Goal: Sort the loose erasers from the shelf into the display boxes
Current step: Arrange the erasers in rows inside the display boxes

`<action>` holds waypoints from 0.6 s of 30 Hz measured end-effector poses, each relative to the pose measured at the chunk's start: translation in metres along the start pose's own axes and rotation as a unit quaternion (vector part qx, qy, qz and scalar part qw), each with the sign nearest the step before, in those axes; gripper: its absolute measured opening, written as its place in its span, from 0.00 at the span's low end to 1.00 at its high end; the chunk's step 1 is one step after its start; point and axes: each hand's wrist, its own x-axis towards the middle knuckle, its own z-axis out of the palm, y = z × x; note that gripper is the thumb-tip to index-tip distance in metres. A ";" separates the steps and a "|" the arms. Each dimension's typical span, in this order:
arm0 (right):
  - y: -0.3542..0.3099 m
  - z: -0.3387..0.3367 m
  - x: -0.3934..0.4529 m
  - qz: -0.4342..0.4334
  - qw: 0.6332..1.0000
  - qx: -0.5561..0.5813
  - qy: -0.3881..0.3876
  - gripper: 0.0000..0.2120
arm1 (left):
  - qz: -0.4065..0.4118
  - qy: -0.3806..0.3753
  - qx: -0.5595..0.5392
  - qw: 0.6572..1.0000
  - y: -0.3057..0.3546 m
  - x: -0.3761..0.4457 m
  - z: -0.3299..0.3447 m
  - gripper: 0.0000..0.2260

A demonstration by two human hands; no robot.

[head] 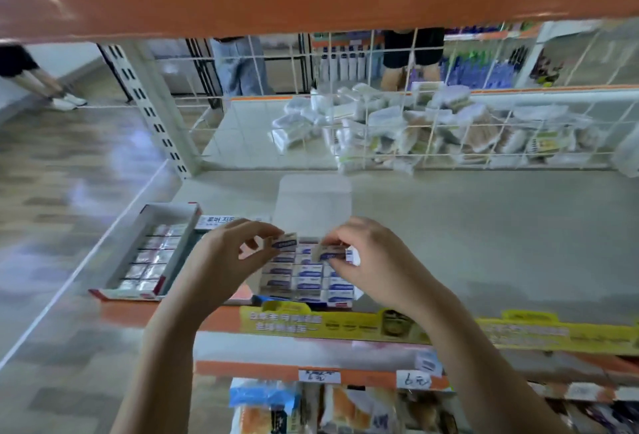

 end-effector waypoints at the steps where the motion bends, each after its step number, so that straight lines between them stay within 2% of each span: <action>1: -0.003 0.008 0.001 0.004 1.000 -0.008 -0.009 0.10 | -0.001 -0.003 -0.003 1.000 -0.008 -0.001 -0.002 0.12; 9: -0.017 0.049 -0.001 0.061 0.996 -0.021 -0.063 0.10 | 0.039 -0.028 -0.013 0.999 -0.032 -0.006 -0.005 0.12; 18: -0.017 0.050 -0.001 0.061 0.994 -0.045 -0.075 0.09 | 0.061 -0.042 -0.025 0.997 -0.025 -0.014 0.001 0.11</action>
